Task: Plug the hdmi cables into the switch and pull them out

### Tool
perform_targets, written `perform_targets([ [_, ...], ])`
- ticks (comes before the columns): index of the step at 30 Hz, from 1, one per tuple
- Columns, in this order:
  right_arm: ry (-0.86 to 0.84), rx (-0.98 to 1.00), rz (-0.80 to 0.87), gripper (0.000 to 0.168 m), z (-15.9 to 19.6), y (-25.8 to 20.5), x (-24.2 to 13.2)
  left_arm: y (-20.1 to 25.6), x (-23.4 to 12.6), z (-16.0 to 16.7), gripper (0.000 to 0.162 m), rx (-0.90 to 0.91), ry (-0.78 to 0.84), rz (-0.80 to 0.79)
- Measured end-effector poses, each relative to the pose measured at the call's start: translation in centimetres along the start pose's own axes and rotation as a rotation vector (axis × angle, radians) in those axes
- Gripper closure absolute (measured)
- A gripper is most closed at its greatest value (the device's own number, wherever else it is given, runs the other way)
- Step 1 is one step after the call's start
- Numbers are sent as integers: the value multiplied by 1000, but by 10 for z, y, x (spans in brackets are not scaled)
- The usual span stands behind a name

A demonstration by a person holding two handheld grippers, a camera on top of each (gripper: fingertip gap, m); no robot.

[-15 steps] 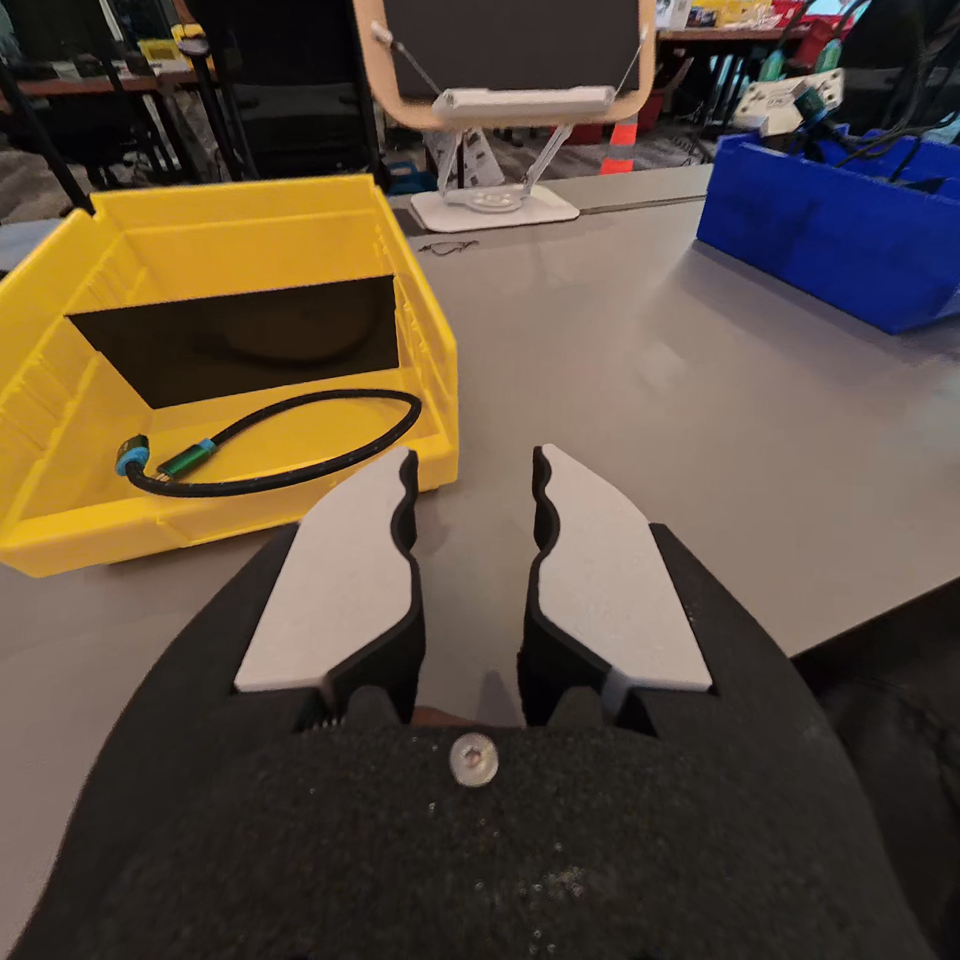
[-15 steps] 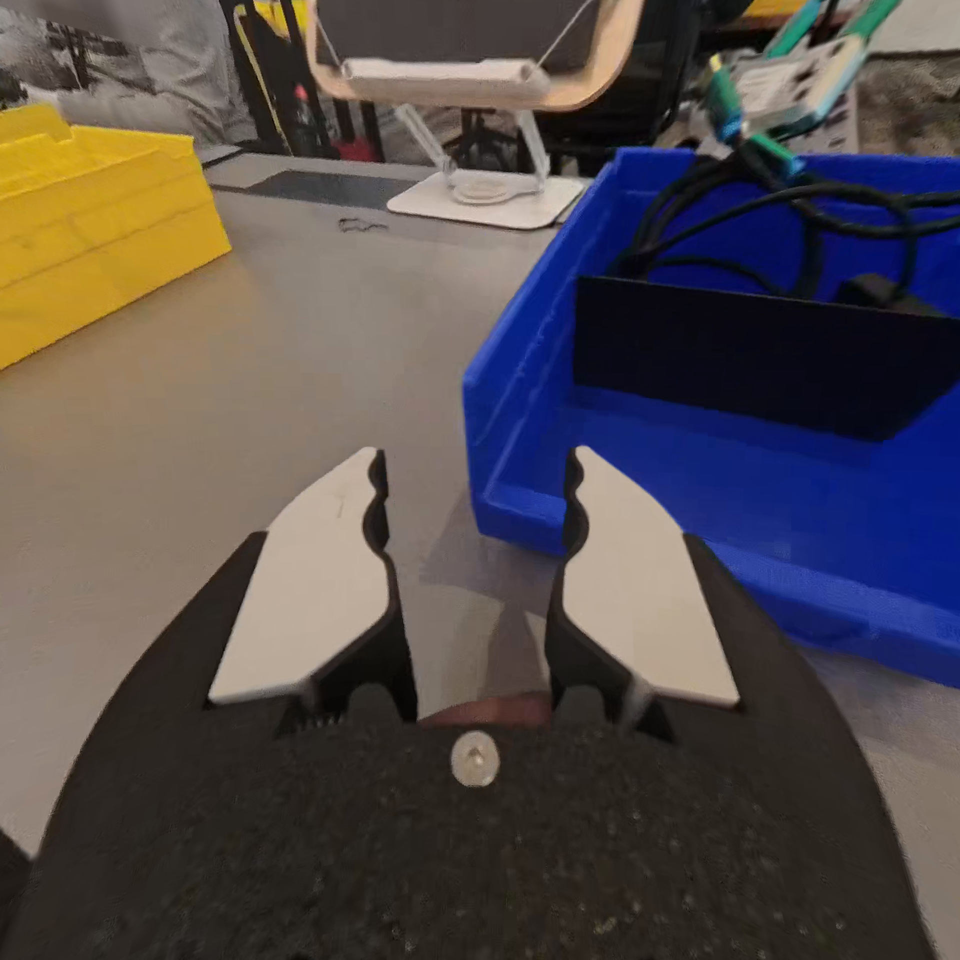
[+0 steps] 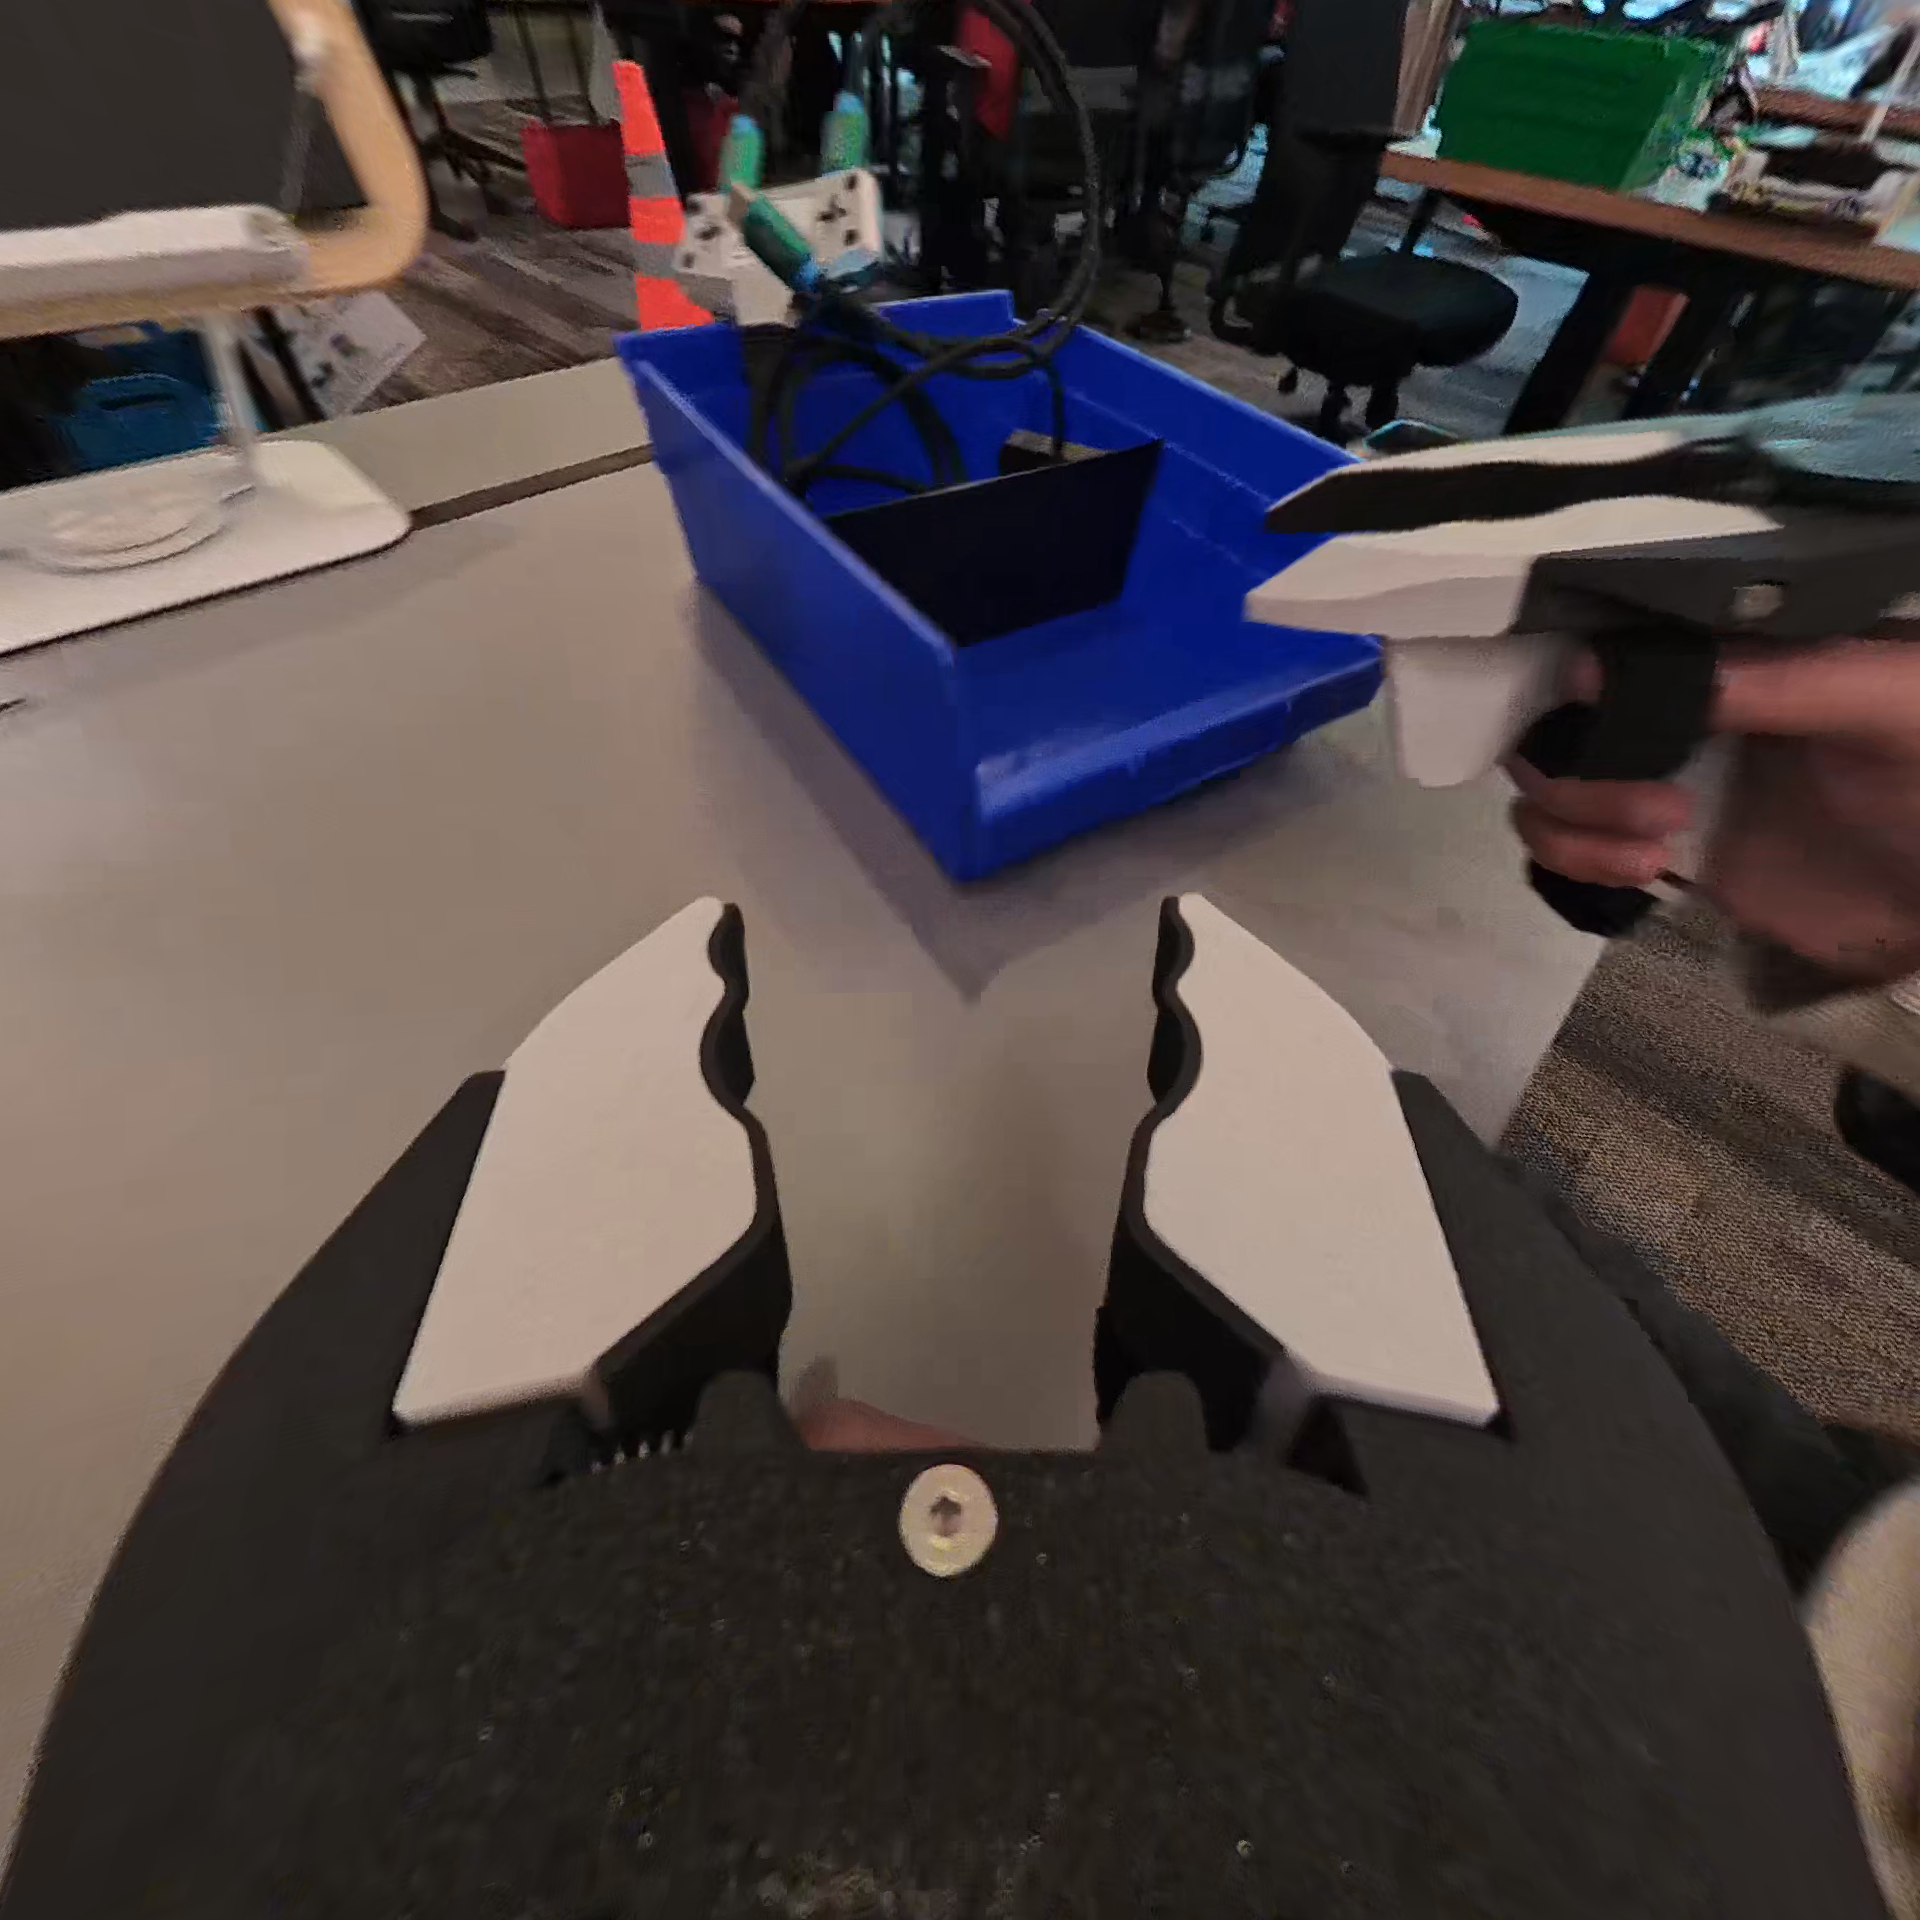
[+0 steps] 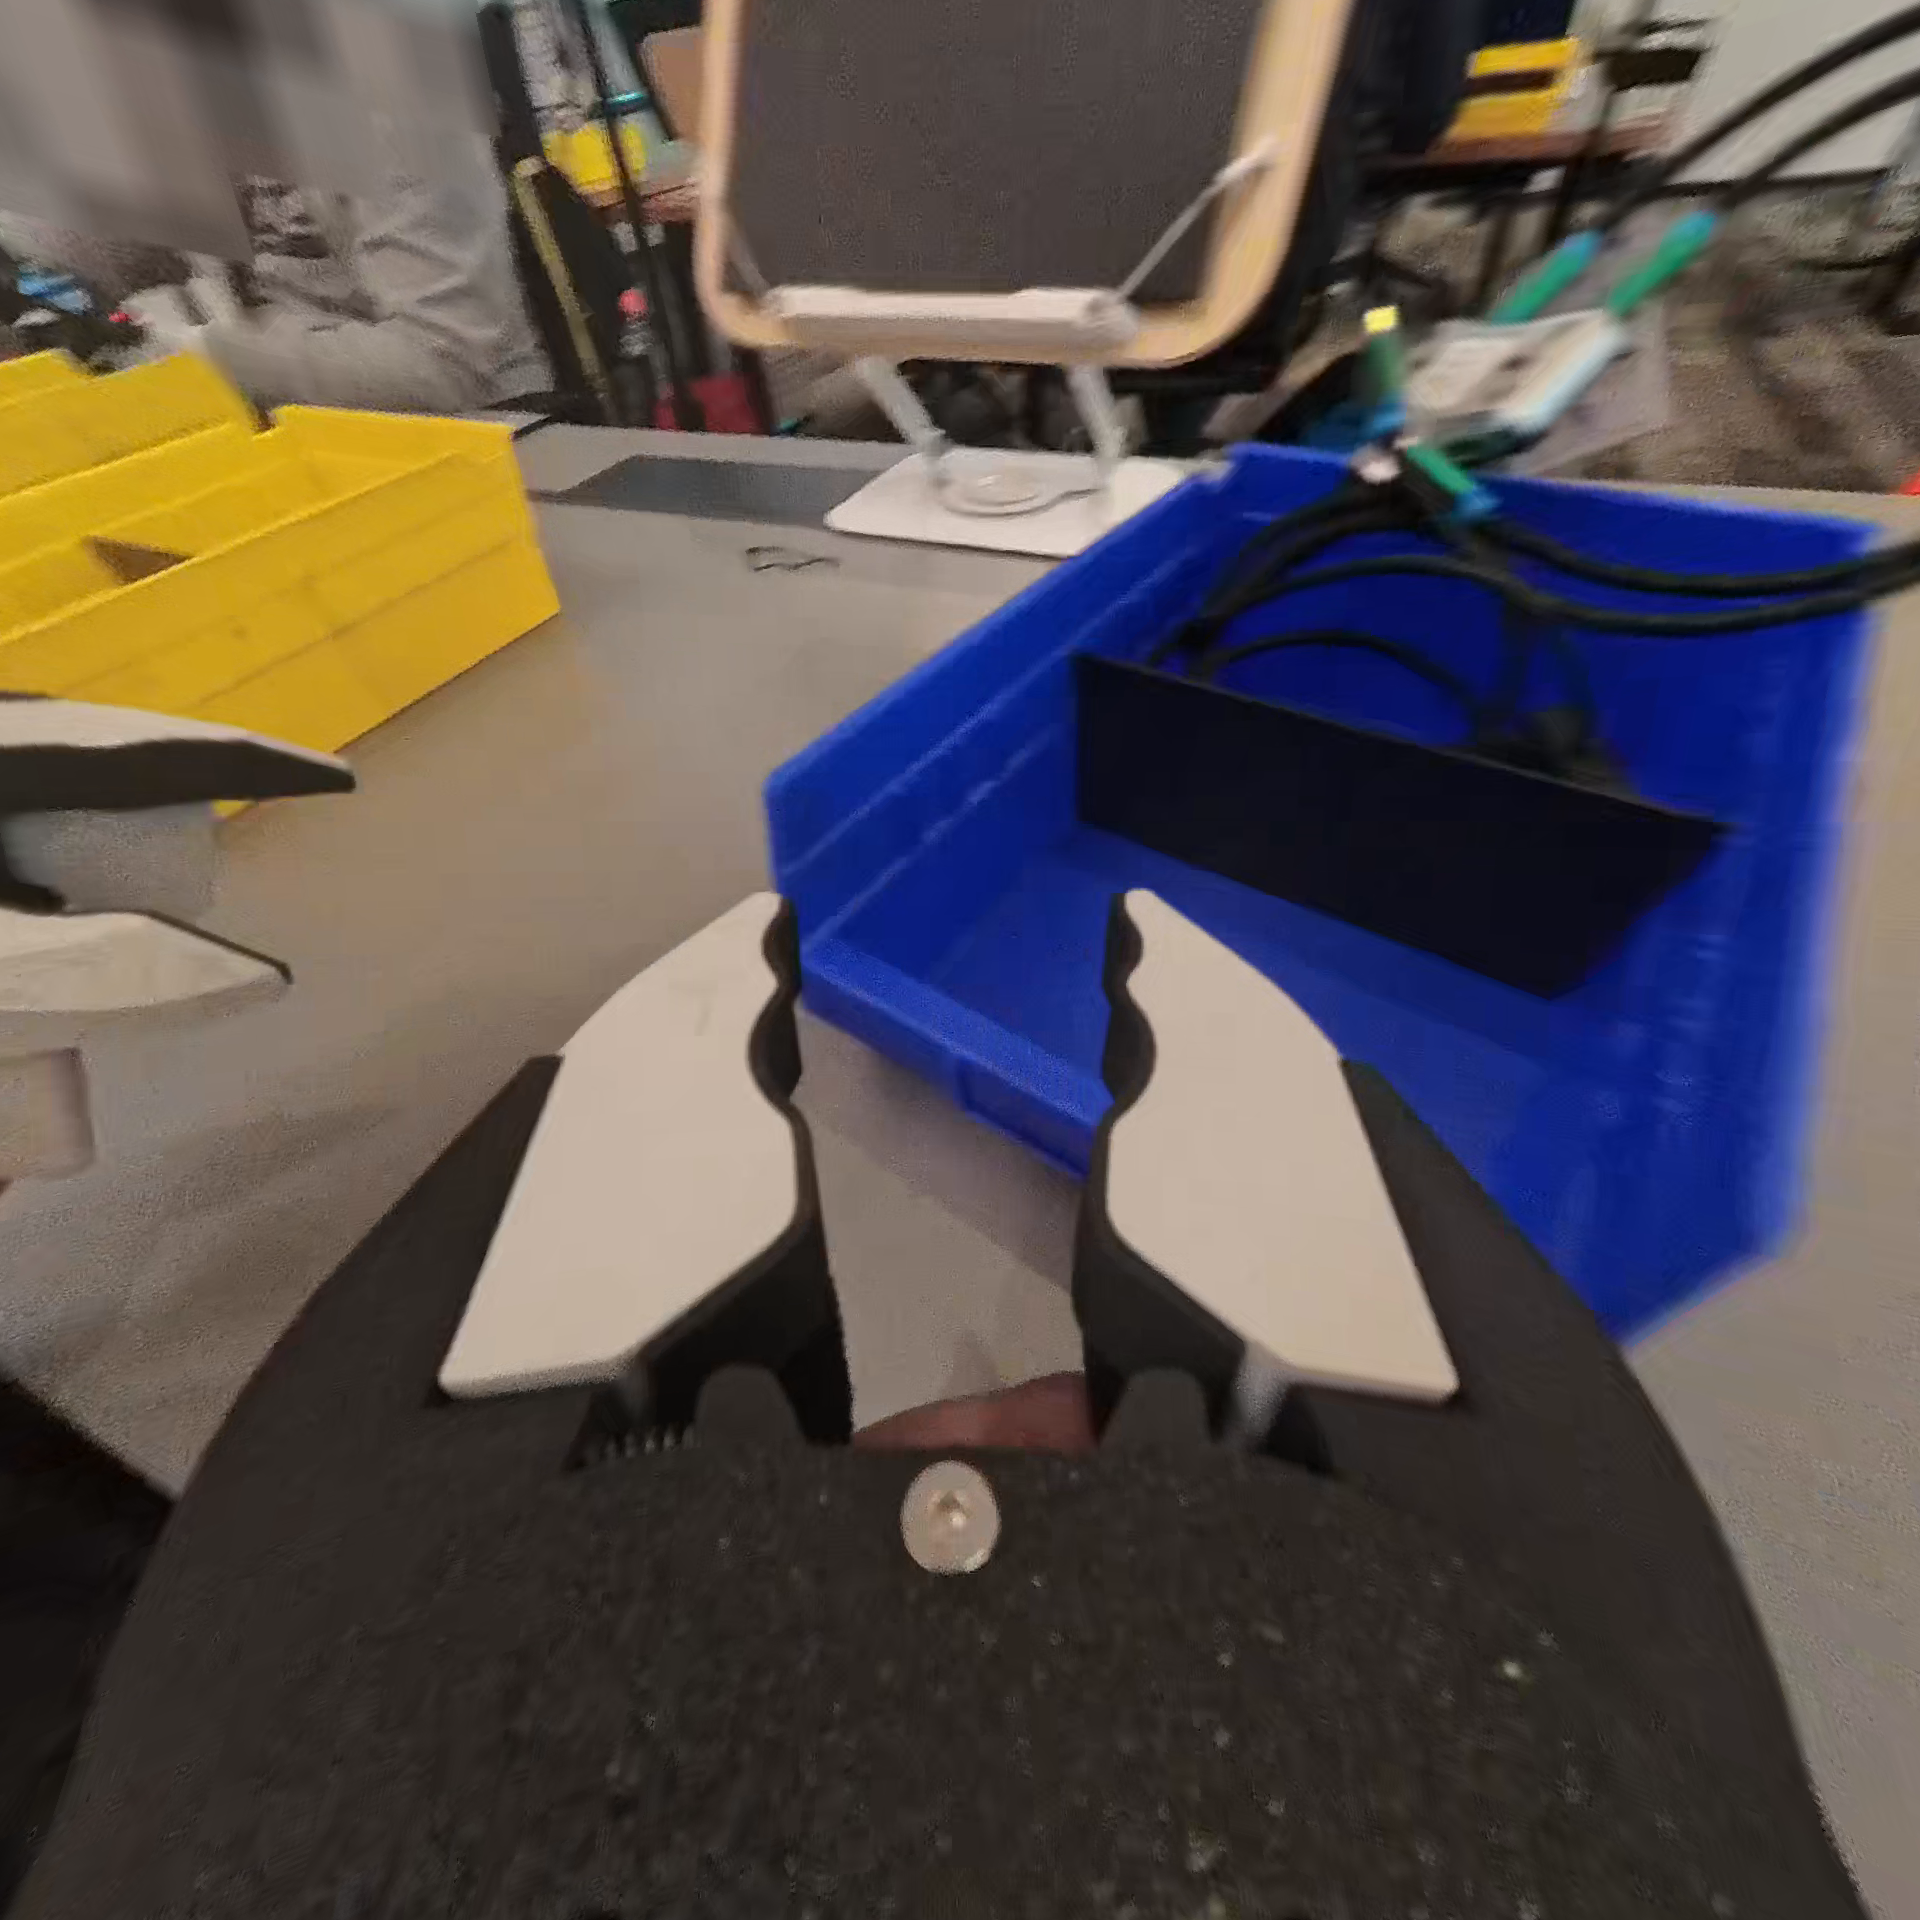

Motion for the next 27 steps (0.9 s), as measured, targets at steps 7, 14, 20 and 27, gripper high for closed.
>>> perform_targets([
  [7, 40, 150, 399, 140, 8, 88, -18, 0, 133, 0, 100, 23, -145, -116],
  [14, -60, -187, 590, 140, 8, 87, -6, -17, 159, 7, 125, -181, -206, -148],
  [20, -153, -30, 497, 128, 26, 86, 8, -36, 148, 4, 157, -125, -190, -290],
  [27, -174, -46, 486, 164, 25, 42, 36, -61, 99, -3, 157, -78, -168, -374],
])
Point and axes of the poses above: each gripper's, where its closed fingertips meet, x out along the fingers, z out of its underside, y = z × x across the jaws, the point moved 8 cm from there along -x, back along the fingers, and after that the axes turned 9 degrees about y, right-handed, at the moved point
